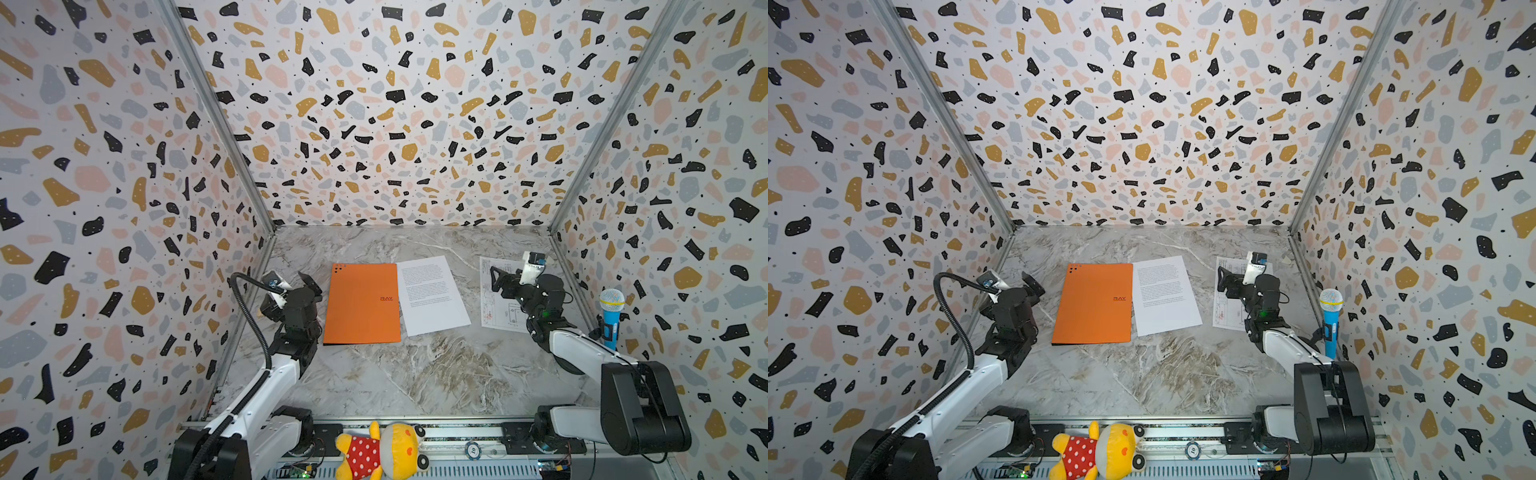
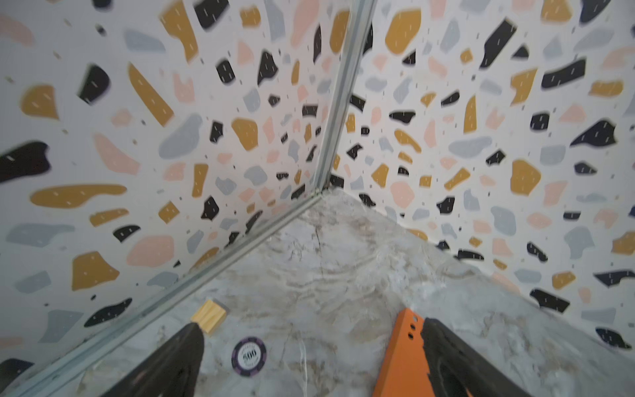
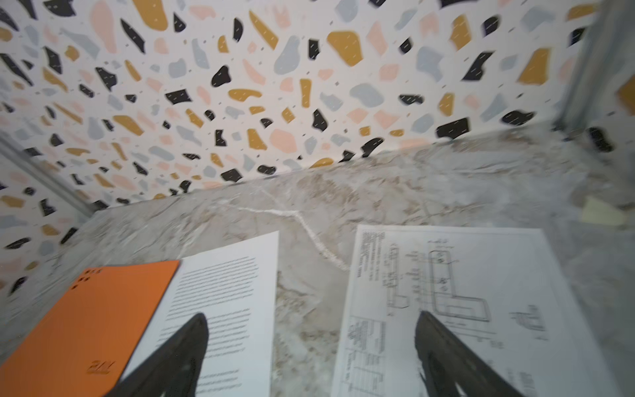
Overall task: Put the files into the folder
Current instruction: 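Move the left gripper to the orange folder's edge while the right gripper reaches toward it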
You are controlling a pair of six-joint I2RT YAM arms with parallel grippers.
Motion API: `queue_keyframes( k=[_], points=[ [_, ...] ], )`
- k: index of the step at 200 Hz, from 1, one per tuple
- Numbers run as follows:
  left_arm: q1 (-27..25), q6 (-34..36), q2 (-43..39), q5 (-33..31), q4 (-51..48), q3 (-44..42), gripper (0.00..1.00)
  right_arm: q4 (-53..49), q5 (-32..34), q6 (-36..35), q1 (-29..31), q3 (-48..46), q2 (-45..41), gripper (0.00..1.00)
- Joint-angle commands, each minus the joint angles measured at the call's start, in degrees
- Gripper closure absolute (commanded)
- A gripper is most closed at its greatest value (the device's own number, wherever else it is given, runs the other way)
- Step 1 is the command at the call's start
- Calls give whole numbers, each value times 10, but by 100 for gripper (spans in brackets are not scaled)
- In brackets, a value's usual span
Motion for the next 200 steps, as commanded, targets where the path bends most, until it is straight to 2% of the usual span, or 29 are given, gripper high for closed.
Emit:
queue_keyframes(
  k=[1,40,117,159,200],
  points=[
    [3,-53,52,86,-114,38,1,-70,-68,77,62,46,13,8],
    [5,-71,118,177,-151,74,0,-98,-42,79,161,78,60,8],
    [5,-66,195,263,-152,74,0,-113,-81,128,283,175,191,8],
    [5,-60,220,321,-140,70,0,-128,-86,136,296,200,239,8],
    [5,-65,238,347,-128,68,0,-171,-51,109,280,224,271,7]
  ],
)
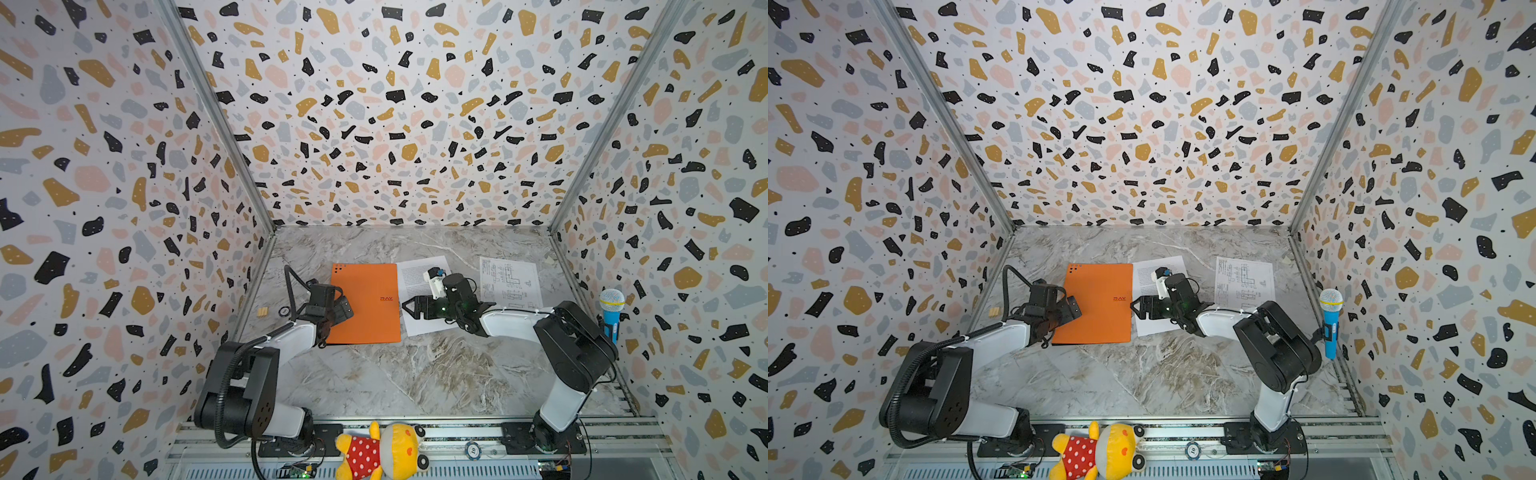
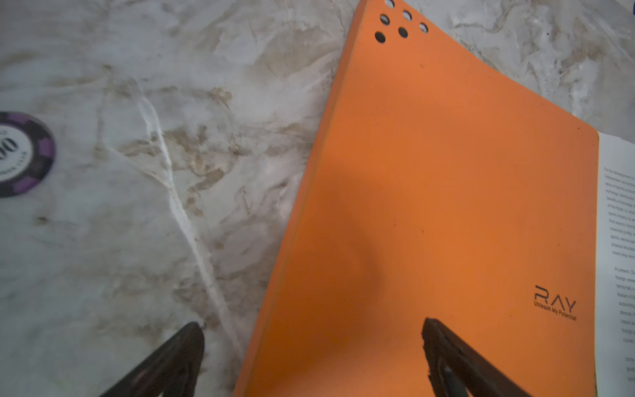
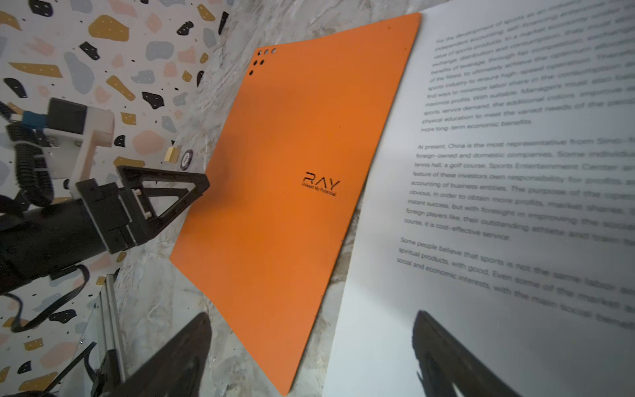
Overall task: Put the files into the folder
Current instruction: 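Move the left gripper to the orange folder's edge while the right gripper reaches toward it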
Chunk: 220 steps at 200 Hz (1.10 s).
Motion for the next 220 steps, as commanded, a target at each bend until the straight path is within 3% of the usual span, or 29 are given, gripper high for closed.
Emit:
queue_keyframes(
  k=[1,26,104,171,220],
  points=[
    [3,-1,7,31,20,0,0,-44,21,-18,-11,34,9,7],
    [3,-10,16,43,27,1,0,-60,18,-26,-24,50,35,1],
    [-6,-13,33,77,62,-6,0,-139,26,-24,-83,63,88,3],
    [-53,-7,61,80,74,22,0,-109,37,-3,-120,-29,33,3],
    [-63,-8,65,76,70,37,0,-95,33,14,-122,-46,-13,3]
  ],
)
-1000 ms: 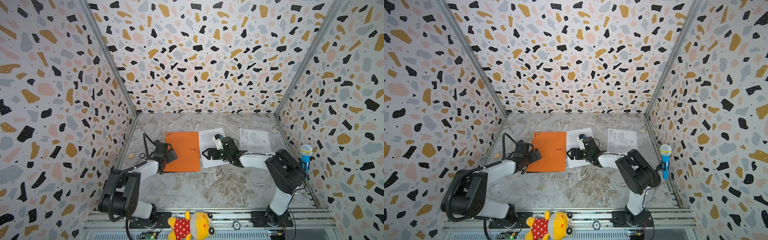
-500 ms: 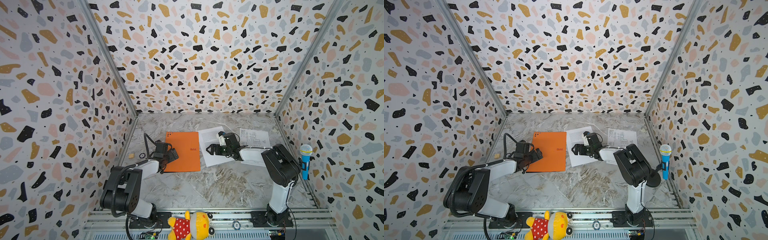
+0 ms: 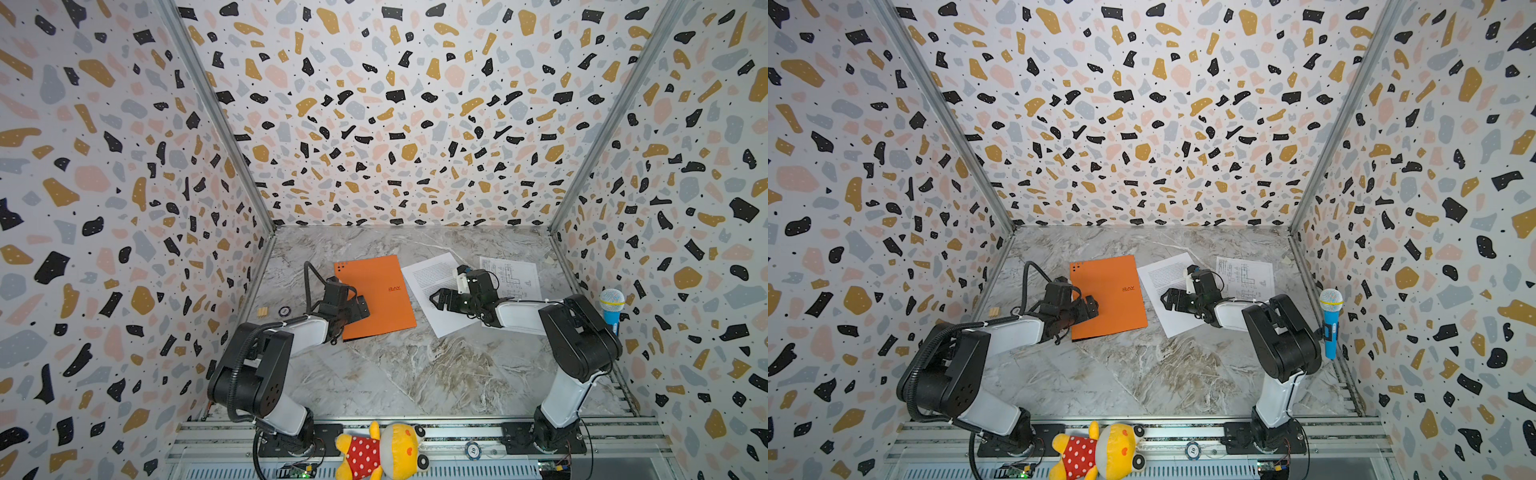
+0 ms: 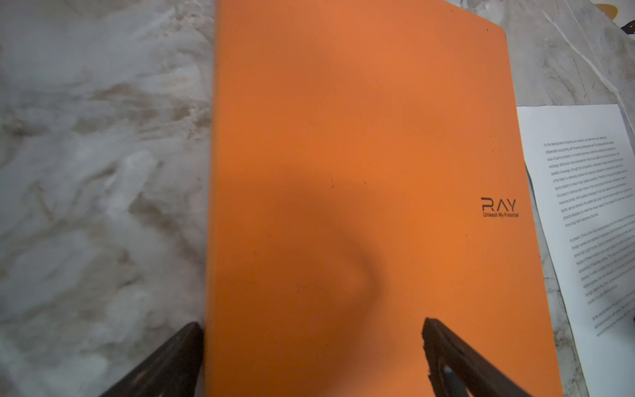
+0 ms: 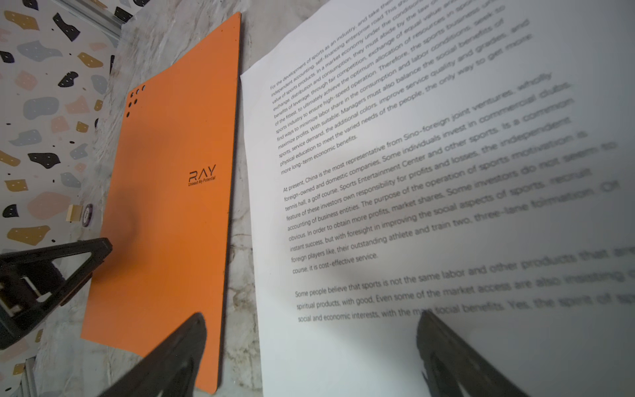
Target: Put the files into the folder
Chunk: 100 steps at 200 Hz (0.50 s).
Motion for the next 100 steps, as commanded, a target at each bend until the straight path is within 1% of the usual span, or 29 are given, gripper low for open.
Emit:
queue_keyframes(
  k=[1,19,43,71,100],
  points=[
    [-4,3,0,4,-3,19,0,-61,12,20,-1,-12,-17,3],
    [-4,9,-13,-18,-23,23,0,-55,1,20,7,-2,-34,3],
    [-4,11,-42,-41,-39,21,0,-44,3,11,33,16,-55,3],
    [-2,4,-67,-39,-38,12,0,-24,-5,11,72,39,-49,3],
    [-2,0,-57,-23,-31,8,0,-4,-14,21,101,68,-9,4]
  ],
)
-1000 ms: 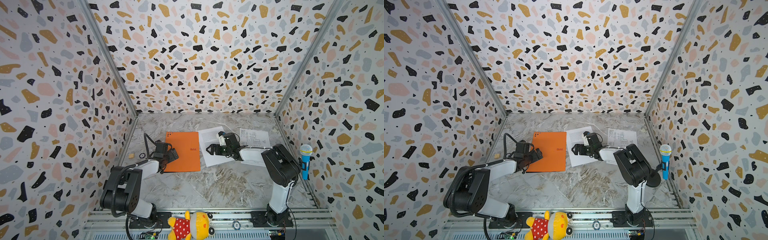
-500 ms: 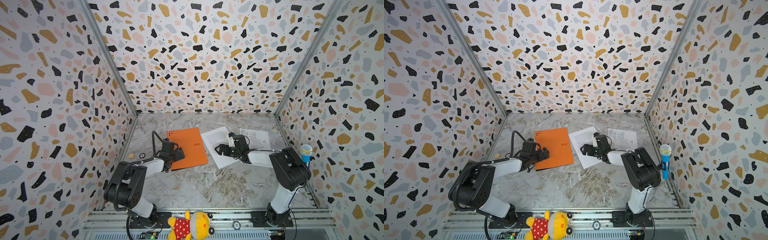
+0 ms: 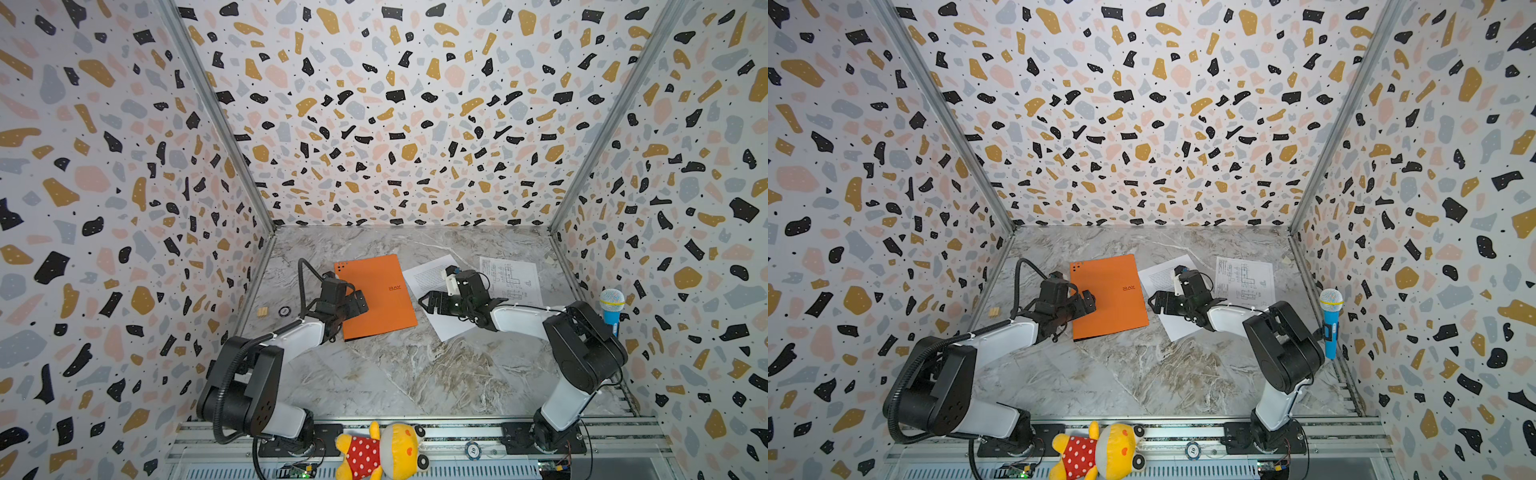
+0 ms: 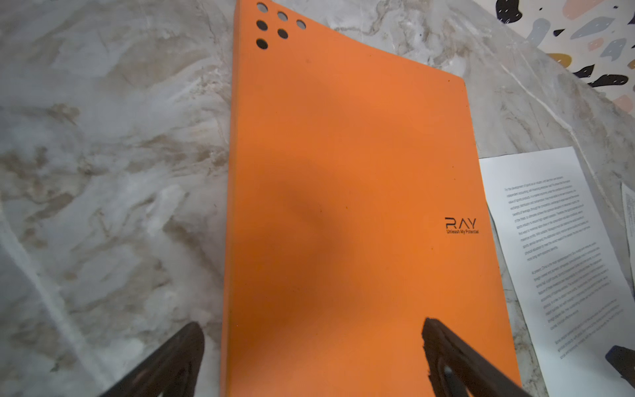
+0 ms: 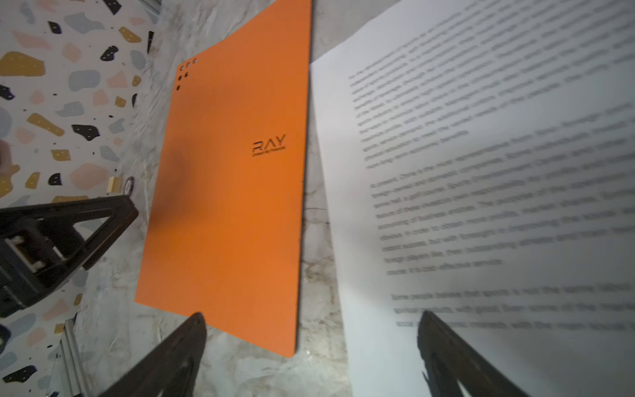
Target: Put the files into the folder
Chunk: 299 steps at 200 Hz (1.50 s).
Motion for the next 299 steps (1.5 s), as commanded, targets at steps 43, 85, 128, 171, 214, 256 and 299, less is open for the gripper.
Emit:
queue_keyframes(
  k=[43,85,128,171,214,256,299],
  points=[
    [0,2,17,15,7,-6,1,8,-25,14,36,97,100,6],
    [0,12,29,17,6,-4,1,3,-43,13,41,120,136,7],
    [0,12,49,26,12,-5,3,8,-56,23,48,115,138,10],
    [-1,2,62,58,35,-10,5,16,-74,39,50,102,135,11],
    [-7,1,61,74,45,-11,6,24,-87,56,49,85,115,12],
    [-20,1,60,89,65,-15,6,52,-104,88,50,49,82,13],
    [-25,-4,50,79,63,-20,7,74,-110,115,50,18,42,13]
  ],
)
